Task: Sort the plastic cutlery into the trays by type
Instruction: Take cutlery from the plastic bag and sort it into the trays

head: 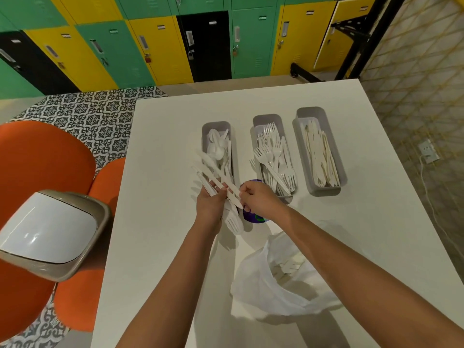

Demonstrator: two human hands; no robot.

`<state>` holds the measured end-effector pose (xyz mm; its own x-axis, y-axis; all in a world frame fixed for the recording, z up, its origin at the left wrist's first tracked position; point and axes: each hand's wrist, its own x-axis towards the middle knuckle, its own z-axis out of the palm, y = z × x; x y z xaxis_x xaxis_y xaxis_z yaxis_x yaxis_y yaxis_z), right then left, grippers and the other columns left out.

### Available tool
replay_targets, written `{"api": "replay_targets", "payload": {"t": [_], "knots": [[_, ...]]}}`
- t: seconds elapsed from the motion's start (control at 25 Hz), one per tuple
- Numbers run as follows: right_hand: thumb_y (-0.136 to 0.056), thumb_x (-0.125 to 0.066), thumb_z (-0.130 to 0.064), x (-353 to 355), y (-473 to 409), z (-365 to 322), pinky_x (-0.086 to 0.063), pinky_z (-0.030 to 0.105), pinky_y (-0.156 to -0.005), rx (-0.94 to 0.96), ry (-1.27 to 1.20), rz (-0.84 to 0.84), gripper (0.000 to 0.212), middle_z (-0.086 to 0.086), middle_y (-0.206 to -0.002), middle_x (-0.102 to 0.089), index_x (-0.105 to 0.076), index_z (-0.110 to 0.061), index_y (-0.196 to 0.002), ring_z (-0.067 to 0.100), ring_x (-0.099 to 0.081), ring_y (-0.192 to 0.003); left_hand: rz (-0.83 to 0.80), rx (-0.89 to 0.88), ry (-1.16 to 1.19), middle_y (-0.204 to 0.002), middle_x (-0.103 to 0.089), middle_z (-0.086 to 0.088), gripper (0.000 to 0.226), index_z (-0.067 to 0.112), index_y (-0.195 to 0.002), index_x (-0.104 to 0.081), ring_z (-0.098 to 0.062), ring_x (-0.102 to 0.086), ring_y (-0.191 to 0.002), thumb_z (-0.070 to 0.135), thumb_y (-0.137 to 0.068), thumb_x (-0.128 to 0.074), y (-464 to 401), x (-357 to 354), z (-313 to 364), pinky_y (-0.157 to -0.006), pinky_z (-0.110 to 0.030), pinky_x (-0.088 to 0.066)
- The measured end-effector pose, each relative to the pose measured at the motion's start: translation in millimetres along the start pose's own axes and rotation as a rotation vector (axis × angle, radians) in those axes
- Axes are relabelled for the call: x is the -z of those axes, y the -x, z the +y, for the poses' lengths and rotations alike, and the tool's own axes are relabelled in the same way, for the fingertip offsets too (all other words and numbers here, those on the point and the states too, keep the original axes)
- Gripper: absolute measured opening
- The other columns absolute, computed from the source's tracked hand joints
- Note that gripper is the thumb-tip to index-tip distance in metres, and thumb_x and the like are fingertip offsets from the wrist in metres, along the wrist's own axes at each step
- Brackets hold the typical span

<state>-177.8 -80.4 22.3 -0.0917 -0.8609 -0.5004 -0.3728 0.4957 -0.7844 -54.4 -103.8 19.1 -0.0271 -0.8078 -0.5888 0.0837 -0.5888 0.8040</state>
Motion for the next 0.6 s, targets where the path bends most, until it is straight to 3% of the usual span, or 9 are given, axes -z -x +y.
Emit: {"api": "replay_targets", "payload": {"t": [0.08, 0.2, 0.36, 0.48, 0.6], "knots": [[-0.094, -0.043, -0.01, 6.3, 3.1, 3.5, -0.045, 0.024, -0.066, -0.014, -0.013, 0.059, 0.026, -0.001, -0.072, -0.061, -0.052, -0.02, -0.073, 0.008, -0.052, -0.059, 0.001, -0.001, 0.024, -0.092, -0.068, -0.005, 0.021, 0.008, -0.11, -0.06, -0.022, -0.065, -0.086, 0.001, -0.092, -0.052, 2.3, -3.6, -1.7, -0.084, -0.035, -0.054], [-0.093, -0.043, -0.013, 24.0, 7.3, 12.0, -0.044, 0.025, -0.065, -0.041, -0.034, 0.252, 0.021, 0.002, -0.077, -0.061, -0.052, -0.019, -0.075, 0.013, -0.055, -0.066, -0.037, -0.012, 0.019, -0.081, -0.067, -0.003, 0.014, 0.011, -0.093, -0.061, -0.018, -0.063, -0.076, 0.002, -0.093, -0.051, 9.2, -10.2, -2.6, -0.079, -0.031, -0.053], [-0.095, -0.039, -0.014, 65.1, 11.5, 33.3, -0.034, 0.023, -0.05, -0.094, 0.039, 0.581, 0.016, 0.002, -0.074, -0.053, -0.051, -0.012, -0.085, 0.017, -0.05, -0.065, -0.077, -0.001, -0.04, -0.079, -0.068, -0.007, 0.013, 0.014, -0.086, -0.061, -0.023, -0.064, -0.076, 0.008, -0.093, -0.053, 11.4, -19.9, -7.7, -0.083, -0.04, -0.053], [-0.095, -0.038, -0.018, 93.9, 12.6, 58.6, -0.037, 0.027, -0.063, -0.25, 0.122, 0.754, 0.021, 0.007, -0.081, -0.056, -0.056, -0.009, -0.092, 0.026, -0.052, -0.075, -0.098, 0.036, -0.064, -0.086, -0.066, -0.012, 0.011, 0.011, -0.088, -0.062, -0.029, -0.062, -0.085, 0.008, -0.093, -0.053, 12.2, -27.4, -14.6, -0.091, -0.043, -0.05], [-0.095, -0.039, -0.021, 112.5, 12.3, 80.5, -0.04, 0.03, -0.068, -0.381, 0.2, 0.761, 0.026, 0.015, -0.095, -0.063, -0.059, -0.005, -0.099, 0.032, -0.058, -0.085, -0.136, 0.069, -0.066, -0.084, -0.067, -0.009, 0.012, 0.014, -0.087, -0.061, -0.024, -0.063, -0.08, 0.009, -0.094, -0.053, 17.0, -35.3, -15.6, -0.089, -0.04, -0.051]]}}
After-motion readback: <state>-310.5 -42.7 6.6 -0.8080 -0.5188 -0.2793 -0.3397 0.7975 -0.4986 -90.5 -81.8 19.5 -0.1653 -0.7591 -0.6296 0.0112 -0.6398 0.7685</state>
